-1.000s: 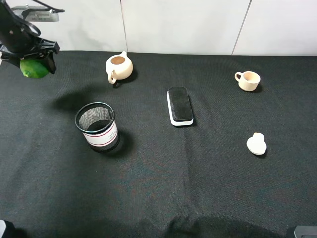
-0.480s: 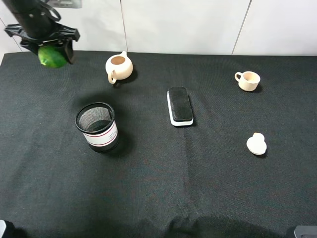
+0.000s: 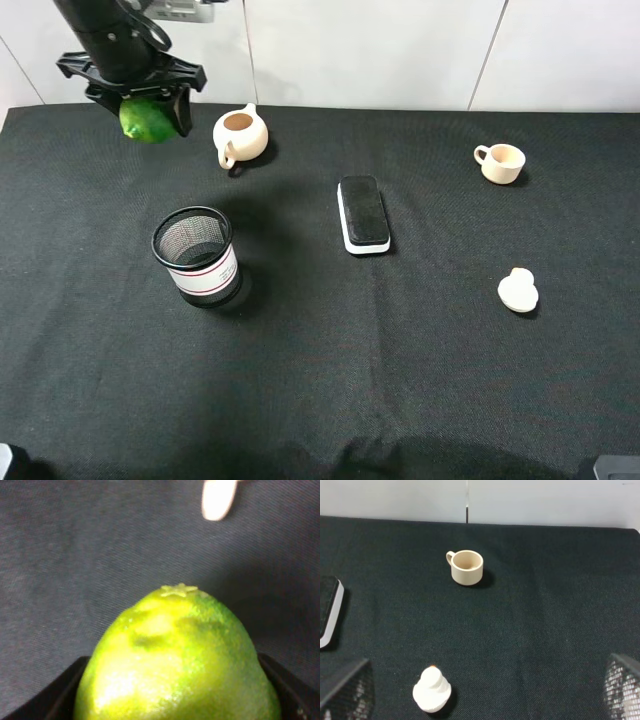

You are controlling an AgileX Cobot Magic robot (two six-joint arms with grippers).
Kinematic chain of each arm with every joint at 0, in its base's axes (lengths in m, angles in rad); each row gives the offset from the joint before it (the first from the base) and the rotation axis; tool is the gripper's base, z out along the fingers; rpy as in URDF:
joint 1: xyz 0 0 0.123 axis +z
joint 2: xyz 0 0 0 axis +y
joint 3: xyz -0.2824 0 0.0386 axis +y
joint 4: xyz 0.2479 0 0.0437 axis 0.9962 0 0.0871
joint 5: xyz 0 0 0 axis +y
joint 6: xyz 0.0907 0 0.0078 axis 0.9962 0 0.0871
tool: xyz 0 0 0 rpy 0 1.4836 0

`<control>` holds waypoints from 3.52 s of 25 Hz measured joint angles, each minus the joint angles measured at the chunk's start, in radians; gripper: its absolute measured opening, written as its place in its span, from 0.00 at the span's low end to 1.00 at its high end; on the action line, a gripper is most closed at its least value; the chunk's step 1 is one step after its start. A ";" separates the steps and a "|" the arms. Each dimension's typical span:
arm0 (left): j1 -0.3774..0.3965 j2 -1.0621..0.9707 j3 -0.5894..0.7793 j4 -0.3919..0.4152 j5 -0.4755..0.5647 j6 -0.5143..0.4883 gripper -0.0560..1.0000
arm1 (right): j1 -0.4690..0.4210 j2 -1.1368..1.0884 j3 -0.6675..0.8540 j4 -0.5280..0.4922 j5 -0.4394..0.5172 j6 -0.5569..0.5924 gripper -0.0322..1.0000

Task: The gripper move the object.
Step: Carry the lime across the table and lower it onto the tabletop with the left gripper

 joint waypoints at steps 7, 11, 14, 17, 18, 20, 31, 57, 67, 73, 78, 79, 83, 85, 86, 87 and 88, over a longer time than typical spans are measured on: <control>-0.074 0.000 -0.058 0.000 0.015 -0.002 0.70 | 0.000 0.000 0.000 0.000 0.000 0.000 0.70; -0.116 0.000 -0.113 0.000 0.021 -0.015 0.70 | 0.000 0.000 0.000 0.000 0.000 0.000 0.70; -0.149 0.000 -0.140 0.000 0.023 -0.023 0.70 | 0.000 0.000 0.000 0.000 0.000 0.000 0.70; -0.187 0.000 -0.151 0.000 0.025 -0.031 0.70 | 0.000 0.000 0.000 0.000 0.000 0.000 0.70; -0.202 0.000 -0.152 0.000 0.024 -0.036 0.70 | 0.000 0.000 0.000 0.000 0.000 0.000 0.70; -0.228 0.000 -0.153 0.000 0.016 -0.041 0.70 | 0.000 0.000 0.000 0.000 0.000 0.000 0.70; -0.340 0.000 -0.155 0.001 -0.071 -0.069 0.70 | 0.000 0.000 0.000 0.000 0.000 0.000 0.70; -0.605 0.112 -0.158 0.033 -0.121 -0.070 0.70 | 0.000 0.000 0.000 0.000 0.000 0.000 0.70; -0.677 0.181 -0.158 0.049 -0.129 -0.070 0.70 | 0.000 0.000 0.000 0.000 0.000 0.000 0.70; -0.693 0.215 -0.158 0.049 -0.146 -0.070 0.70 | 0.000 0.000 0.000 0.000 0.000 0.000 0.70; -0.704 0.245 -0.158 0.049 -0.175 -0.070 0.70 | 0.000 0.000 0.000 0.000 0.000 0.000 0.70; -0.707 0.252 -0.158 0.049 -0.180 -0.070 0.70 | 0.000 0.000 0.000 0.000 0.000 0.000 0.70; -0.713 0.280 -0.157 0.030 -0.201 -0.070 0.70 | 0.000 0.000 0.000 0.000 0.000 0.000 0.70; -0.714 0.291 -0.157 0.029 -0.205 -0.070 0.70 | 0.000 0.000 0.000 0.000 0.000 0.000 0.70; -0.716 0.298 -0.157 0.029 -0.207 -0.070 0.70 | 0.000 0.000 0.000 0.000 0.000 0.000 0.70; -0.718 0.304 -0.157 0.028 -0.208 -0.070 0.70 | 0.000 0.000 0.000 0.000 0.000 0.000 0.70; -0.720 0.311 -0.157 0.028 -0.209 -0.070 0.70 | 0.000 0.000 0.000 0.000 0.000 0.000 0.70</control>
